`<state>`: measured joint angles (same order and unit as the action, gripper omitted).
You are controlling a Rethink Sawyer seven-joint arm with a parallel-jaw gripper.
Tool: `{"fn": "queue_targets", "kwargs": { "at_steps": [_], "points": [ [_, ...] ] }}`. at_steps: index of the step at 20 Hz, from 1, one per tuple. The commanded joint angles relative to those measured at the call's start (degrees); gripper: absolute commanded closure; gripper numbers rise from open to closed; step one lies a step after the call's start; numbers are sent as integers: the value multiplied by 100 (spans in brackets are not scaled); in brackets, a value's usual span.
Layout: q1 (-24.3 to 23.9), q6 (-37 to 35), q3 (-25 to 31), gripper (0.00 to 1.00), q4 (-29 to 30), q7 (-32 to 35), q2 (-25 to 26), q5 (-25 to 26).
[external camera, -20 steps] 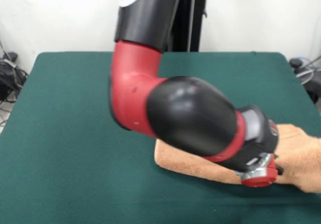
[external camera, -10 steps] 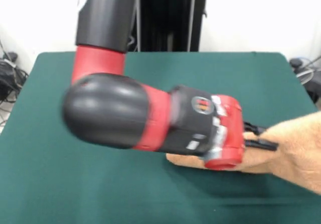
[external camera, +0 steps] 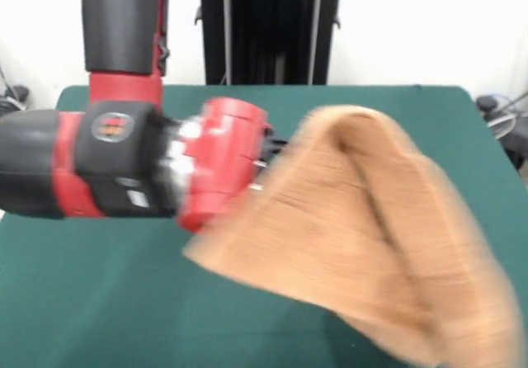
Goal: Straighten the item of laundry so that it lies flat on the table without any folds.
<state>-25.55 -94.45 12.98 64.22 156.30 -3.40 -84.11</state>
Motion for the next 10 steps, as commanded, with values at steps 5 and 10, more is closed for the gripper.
{"fn": "queue_targets", "kwargs": {
  "at_steps": [5, 10],
  "points": [
    [-272, -9, 1546, 100, 1048, 2056, -540, -822],
    [-162, 112, 1341, 100, 677, 2129, -436, -31]
  ]
}}
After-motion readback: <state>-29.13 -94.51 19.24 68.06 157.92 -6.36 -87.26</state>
